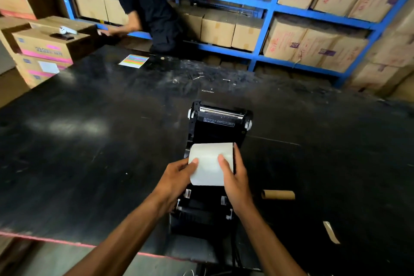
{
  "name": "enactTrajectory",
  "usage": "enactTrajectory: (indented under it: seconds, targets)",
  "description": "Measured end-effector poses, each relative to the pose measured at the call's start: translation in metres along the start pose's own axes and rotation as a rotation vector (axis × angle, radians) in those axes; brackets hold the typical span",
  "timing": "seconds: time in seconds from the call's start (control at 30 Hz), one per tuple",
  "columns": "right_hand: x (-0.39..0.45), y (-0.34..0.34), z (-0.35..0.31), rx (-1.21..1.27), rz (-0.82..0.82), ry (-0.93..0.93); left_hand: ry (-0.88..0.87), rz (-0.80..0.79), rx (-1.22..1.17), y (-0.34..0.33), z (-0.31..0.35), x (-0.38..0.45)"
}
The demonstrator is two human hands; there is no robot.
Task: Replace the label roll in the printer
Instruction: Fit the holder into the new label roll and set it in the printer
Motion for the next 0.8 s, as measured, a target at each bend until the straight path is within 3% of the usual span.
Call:
enactTrajectory:
  seconds: [0.37,0.8]
  targets:
    - [0.027,0.008,0.013,-0.386,-0.142,-0.093,0.052,0.042,-0.03,0.003,-0.007,0.03]
    - [0.025,0.021,0.041,-0.531,-0.219,-0.126,-0.02,0.069,0.489,0.002,-0.026,0.041]
Point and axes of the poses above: each hand's wrist, its own x-axis towards the middle knuckle, its own y-axis out of the back of the hand, z = x × y, the point moved 1 cm from there along x, towards the middle knuckle, and after that the axes turned 1 degree about z, right-handed, at the moved point
